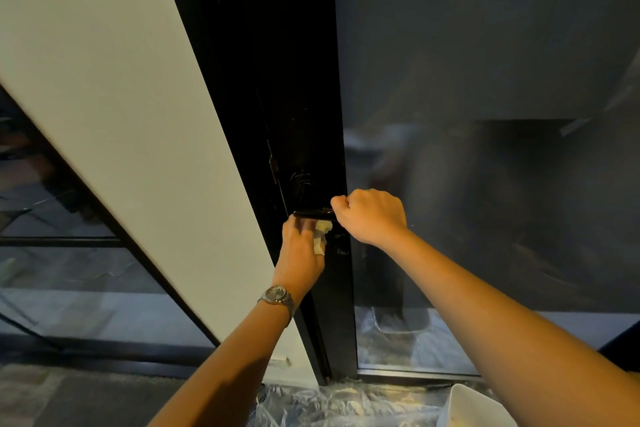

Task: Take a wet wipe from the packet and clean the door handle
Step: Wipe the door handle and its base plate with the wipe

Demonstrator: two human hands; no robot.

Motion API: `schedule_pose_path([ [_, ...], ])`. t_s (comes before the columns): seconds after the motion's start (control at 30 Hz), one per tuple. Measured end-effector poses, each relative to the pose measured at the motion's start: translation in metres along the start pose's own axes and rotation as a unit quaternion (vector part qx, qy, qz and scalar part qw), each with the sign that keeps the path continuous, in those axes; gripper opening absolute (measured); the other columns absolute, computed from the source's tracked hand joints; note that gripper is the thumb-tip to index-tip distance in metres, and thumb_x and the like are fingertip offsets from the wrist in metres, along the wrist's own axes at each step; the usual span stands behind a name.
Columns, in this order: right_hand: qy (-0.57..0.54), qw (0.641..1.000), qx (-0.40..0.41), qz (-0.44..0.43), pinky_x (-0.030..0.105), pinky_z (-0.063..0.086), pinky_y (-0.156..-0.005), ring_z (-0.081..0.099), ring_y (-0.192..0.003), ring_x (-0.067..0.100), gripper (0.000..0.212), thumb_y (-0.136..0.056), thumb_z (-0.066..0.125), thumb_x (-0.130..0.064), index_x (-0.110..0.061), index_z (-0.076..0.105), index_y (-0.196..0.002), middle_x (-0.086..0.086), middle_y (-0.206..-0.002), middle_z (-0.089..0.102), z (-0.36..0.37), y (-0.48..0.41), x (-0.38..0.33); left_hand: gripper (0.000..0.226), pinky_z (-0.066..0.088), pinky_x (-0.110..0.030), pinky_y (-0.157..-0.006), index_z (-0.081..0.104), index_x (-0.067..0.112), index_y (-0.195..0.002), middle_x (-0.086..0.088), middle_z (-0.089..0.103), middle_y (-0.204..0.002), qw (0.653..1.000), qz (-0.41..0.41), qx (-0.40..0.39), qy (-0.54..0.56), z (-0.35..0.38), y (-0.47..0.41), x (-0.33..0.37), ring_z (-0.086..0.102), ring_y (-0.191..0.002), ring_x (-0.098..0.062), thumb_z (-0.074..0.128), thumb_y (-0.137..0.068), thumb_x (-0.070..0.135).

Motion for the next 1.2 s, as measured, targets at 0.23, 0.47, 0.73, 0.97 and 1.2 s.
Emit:
schedule_pose_path([
  [0.23, -0.053, 0.998, 0.000, 0.027, 0.033, 0.046, -0.060, 0.057, -0.062, 0.025, 0.055, -0.094, 0.031, -0.036, -0.002, 0.067, -0.070, 0.011, -0.075, 0.071, 0.015, 0.001, 0.009, 0.042, 0.044, -0.027, -0.097, 0.044, 0.009, -0.128, -0.010, 0.035, -0.138, 0.999, -0.036, 0.015, 0.023, 0.004, 0.002, -0.012, 0.048, -0.118, -0.026, 0.056, -0.088, 0.014],
  [0.47, -0.077, 0.996, -0.006, 0.049, 0.028, 0.041, -0.056, 0.052, -0.058, 0.019, 0.052, -0.094, 0.033, -0.035, -0.005, 0.066, -0.067, 0.009, -0.077, 0.071, 0.026, 0.002, 0.013, 0.047, 0.014, -0.039, -0.117, 0.037, 0.013, -0.138, -0.008, 0.035, -0.146, 0.946, 0.178, -0.087, -0.256, 0.028, 0.007, 0.024, 0.023, -0.138, -0.030, 0.044, -0.092, 0.013],
  [0.73, -0.147, 0.986, -0.023, 0.072, 0.026, 0.028, -0.048, 0.042, -0.049, 0.011, 0.053, -0.094, 0.038, -0.032, -0.021, 0.041, -0.042, -0.007, -0.050, 0.050, 0.035, 0.009, 0.015, 0.044, 0.014, -0.033, -0.117, 0.039, 0.019, -0.137, -0.006, 0.032, -0.148, 0.956, 0.155, -0.075, -0.237, 0.016, -0.003, 0.020, 0.020, -0.139, -0.027, 0.041, -0.094, 0.019],
  [0.97, -0.135, 0.988, -0.011, 0.078, 0.026, 0.029, -0.047, 0.042, -0.049, 0.014, 0.051, -0.094, 0.037, -0.035, -0.018, 0.044, -0.047, 0.007, -0.063, 0.061, 0.037, 0.009, 0.016, 0.028, 0.030, -0.012, -0.092, 0.060, 0.010, -0.116, -0.008, 0.038, -0.137, 0.998, 0.045, 0.009, -0.052, -0.001, -0.011, 0.003, 0.031, -0.126, -0.020, 0.049, -0.090, 0.014],
  [1.2, -0.138, 0.987, -0.020, 0.081, 0.025, 0.027, -0.047, 0.041, -0.048, 0.012, 0.051, -0.095, 0.039, -0.034, -0.019, 0.043, -0.046, -0.001, -0.054, 0.051, 0.036, 0.009, 0.017, 0.034, 0.036, -0.029, -0.102, 0.056, 0.020, -0.122, -0.002, 0.050, -0.133, 0.963, 0.194, -0.081, -0.170, 0.011, -0.016, 0.007, 0.043, -0.120, -0.024, 0.046, -0.090, 0.021],
])
Point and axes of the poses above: each hand's wrist, its own y-axis away from the middle knuckle, its own z-axis out of the palm, x = y × z, the point moved 9 cm from there along -y, towards the middle knuckle
